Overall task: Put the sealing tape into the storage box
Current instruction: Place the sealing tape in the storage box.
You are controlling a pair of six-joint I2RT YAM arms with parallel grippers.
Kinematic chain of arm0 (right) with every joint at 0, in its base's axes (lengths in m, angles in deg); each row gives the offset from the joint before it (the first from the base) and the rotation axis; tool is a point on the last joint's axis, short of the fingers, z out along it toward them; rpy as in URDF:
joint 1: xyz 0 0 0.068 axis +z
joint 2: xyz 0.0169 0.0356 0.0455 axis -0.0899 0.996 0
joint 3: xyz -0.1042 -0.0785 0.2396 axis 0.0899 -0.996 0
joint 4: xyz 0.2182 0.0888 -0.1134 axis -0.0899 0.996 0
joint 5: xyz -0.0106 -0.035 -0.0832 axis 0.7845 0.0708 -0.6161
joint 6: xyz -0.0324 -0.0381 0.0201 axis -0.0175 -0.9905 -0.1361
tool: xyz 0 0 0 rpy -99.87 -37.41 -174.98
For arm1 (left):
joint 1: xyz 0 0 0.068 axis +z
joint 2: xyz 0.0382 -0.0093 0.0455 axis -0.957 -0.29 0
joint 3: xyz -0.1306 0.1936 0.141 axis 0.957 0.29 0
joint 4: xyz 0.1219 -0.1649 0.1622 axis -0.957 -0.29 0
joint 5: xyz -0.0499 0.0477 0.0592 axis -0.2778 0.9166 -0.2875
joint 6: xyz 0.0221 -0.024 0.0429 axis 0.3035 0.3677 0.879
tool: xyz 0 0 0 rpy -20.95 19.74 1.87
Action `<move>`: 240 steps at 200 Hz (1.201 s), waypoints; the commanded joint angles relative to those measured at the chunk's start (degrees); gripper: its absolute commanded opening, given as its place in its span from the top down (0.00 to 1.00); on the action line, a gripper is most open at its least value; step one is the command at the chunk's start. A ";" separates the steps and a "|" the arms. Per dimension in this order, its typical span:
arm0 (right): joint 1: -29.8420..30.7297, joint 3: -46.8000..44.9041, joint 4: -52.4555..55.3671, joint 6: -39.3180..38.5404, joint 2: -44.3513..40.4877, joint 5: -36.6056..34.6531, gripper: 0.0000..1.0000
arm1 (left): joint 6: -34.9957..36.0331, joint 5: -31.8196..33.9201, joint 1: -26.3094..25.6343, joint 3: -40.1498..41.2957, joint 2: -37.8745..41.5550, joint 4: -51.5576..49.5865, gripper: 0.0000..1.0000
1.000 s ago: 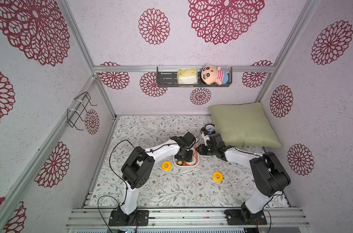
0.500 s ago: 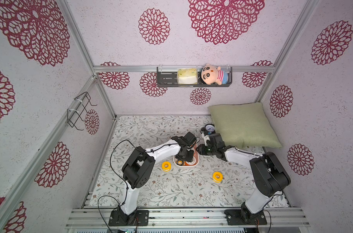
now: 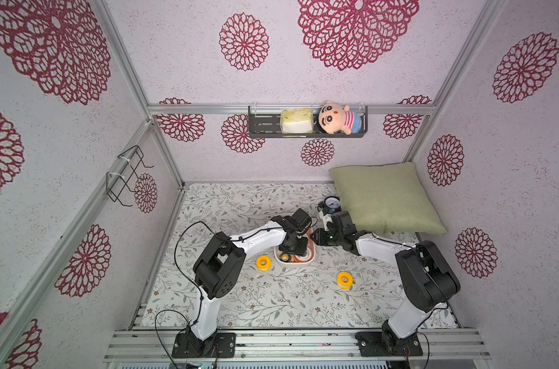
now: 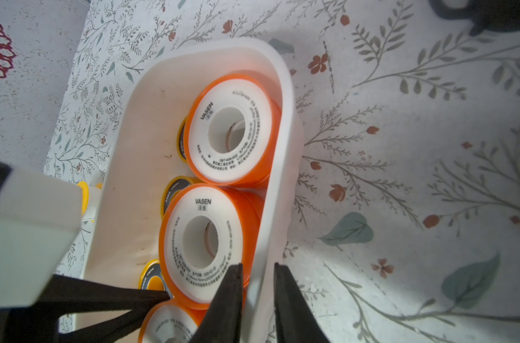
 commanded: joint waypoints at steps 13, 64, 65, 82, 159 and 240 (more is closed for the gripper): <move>-0.44 1.43 1.94 -0.94 -1.74 -0.03 0.76 | 0.40 -0.06 -0.75 -0.12 -0.11 1.34 0.52; -0.37 1.49 1.94 -0.93 -2.41 -0.22 0.73 | 0.91 2.87 -0.75 0.97 2.78 0.55 0.45; -0.38 1.49 1.94 -0.93 -2.43 -0.21 0.73 | 0.96 3.00 -0.75 0.95 2.78 0.50 0.45; -0.42 1.48 2.03 -0.93 -2.94 -0.37 0.71 | 1.52 4.62 -0.74 1.82 6.37 0.26 0.42; -0.39 0.02 4.82 -3.07 -9.69 -4.58 0.53 | 4.27 17.16 0.17 12.97 21.16 7.33 0.36; -0.40 -4.16 11.16 -5.86 -19.53 -12.98 0.45 | 5.54 18.30 10.94 25.78 36.32 11.87 0.34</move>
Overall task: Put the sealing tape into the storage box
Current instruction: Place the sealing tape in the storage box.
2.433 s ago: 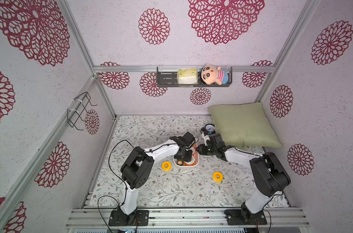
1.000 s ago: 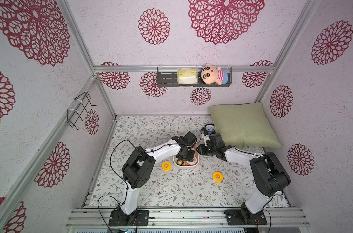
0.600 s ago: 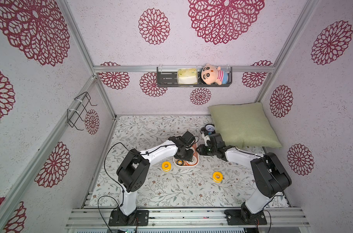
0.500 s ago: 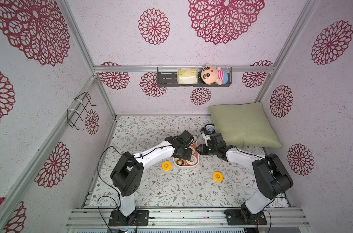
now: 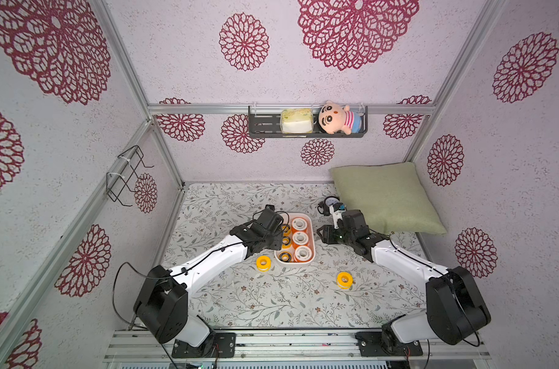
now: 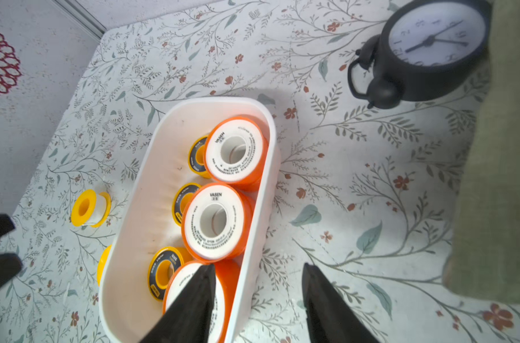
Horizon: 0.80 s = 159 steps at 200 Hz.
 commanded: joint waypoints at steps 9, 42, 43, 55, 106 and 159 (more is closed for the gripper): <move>-0.23 -1.19 4.32 -1.47 -4.65 -5.13 0.45 | 1.70 0.23 4.88 3.77 6.26 2.98 0.34; -0.14 -1.99 9.57 -0.81 -7.94 -7.84 0.42 | 2.28 -0.36 9.42 7.65 10.78 3.37 0.34; -0.17 -1.97 9.72 -0.80 -8.01 -7.87 0.42 | 2.23 -0.36 9.47 7.74 10.93 3.40 0.34; -0.02 -2.23 11.94 -0.56 -8.92 -8.64 0.39 | 2.36 -0.45 10.60 9.12 12.25 4.00 0.33; 2.37 -4.90 20.99 4.04 -13.19 -16.60 0.29 | 2.72 -3.08 13.95 12.38 15.36 5.09 0.33; 4.94 -9.38 27.38 9.59 -16.46 -19.28 0.18 | 2.81 -3.96 14.50 13.23 15.78 5.62 0.33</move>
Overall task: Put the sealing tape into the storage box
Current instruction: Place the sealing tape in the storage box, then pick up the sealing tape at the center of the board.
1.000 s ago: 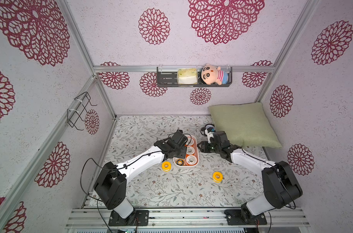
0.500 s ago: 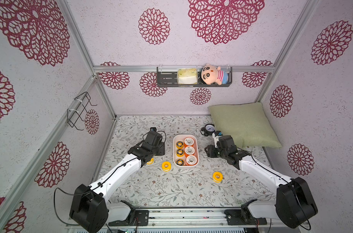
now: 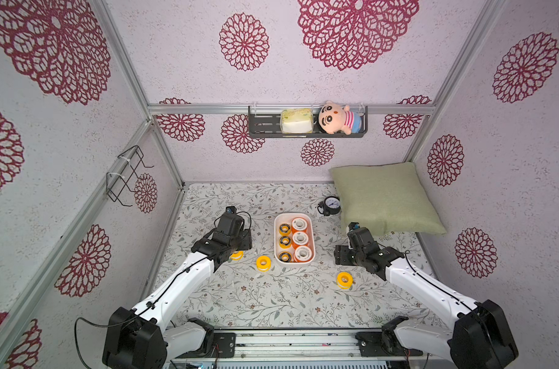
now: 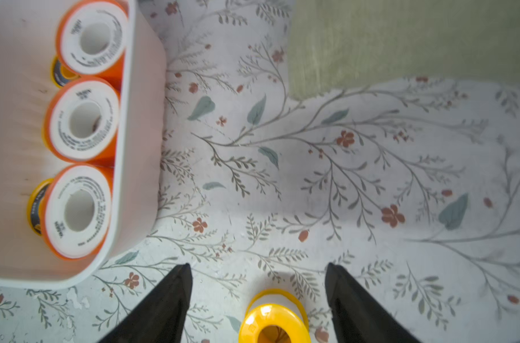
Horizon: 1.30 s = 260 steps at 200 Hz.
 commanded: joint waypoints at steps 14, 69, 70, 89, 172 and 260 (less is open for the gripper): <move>2.42 -2.33 5.61 5.34 -2.80 -3.56 0.17 | 0.73 -1.21 0.62 0.75 1.12 1.95 0.33; 6.59 -4.73 5.44 9.34 -0.43 -5.63 0.15 | 0.29 -2.46 0.67 0.93 0.57 2.47 0.33; 6.62 -4.80 5.41 9.41 -0.45 -5.65 0.15 | 0.29 -2.46 0.65 0.90 0.57 2.47 0.33; 7.01 -5.89 4.25 10.05 -0.56 -6.03 0.15 | 0.23 -2.61 0.70 0.89 0.39 2.45 0.33; 7.44 -9.17 -1.15 9.84 1.92 -3.03 0.17 | -0.04 -2.86 0.76 0.71 -0.53 2.40 0.33; 7.70 -9.28 -1.98 9.76 3.61 -2.60 0.27 | -0.20 -3.19 0.78 0.81 -1.06 2.67 0.32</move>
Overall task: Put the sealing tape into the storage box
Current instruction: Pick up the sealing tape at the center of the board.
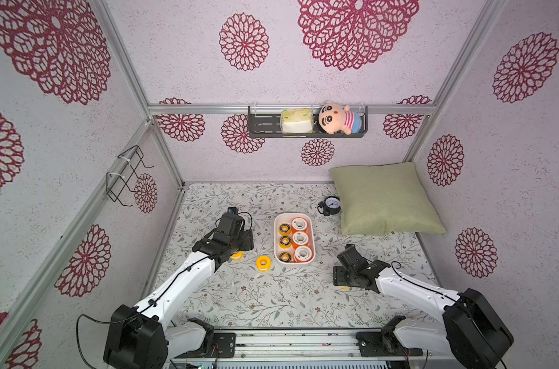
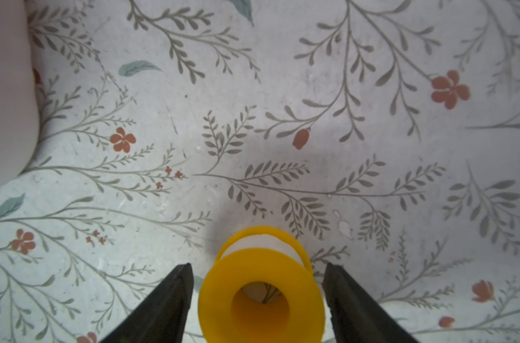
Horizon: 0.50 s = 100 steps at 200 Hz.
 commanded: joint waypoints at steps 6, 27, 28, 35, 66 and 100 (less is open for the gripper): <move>0.38 -0.19 -0.39 0.69 0.21 0.03 0.27 | -0.13 -0.47 0.52 0.30 -0.36 1.82 0.32; 0.47 -0.19 -0.39 0.67 0.74 0.13 0.28 | -0.17 -0.56 0.48 0.30 -0.62 1.82 0.32; 0.47 -0.19 -0.39 0.71 0.78 0.12 0.28 | -0.18 -0.52 0.47 0.30 -0.62 1.82 0.32; 0.47 -0.19 -0.39 0.67 1.06 0.05 0.29 | -0.19 -0.58 0.47 0.35 -0.64 1.82 0.32; 0.64 -0.06 -0.30 0.58 1.50 0.11 0.32 | -0.37 -0.74 0.52 0.36 -0.71 1.82 0.32; 0.77 0.75 0.28 0.75 -0.33 -0.46 0.40 | -0.45 -0.99 0.48 0.30 -0.85 1.89 0.32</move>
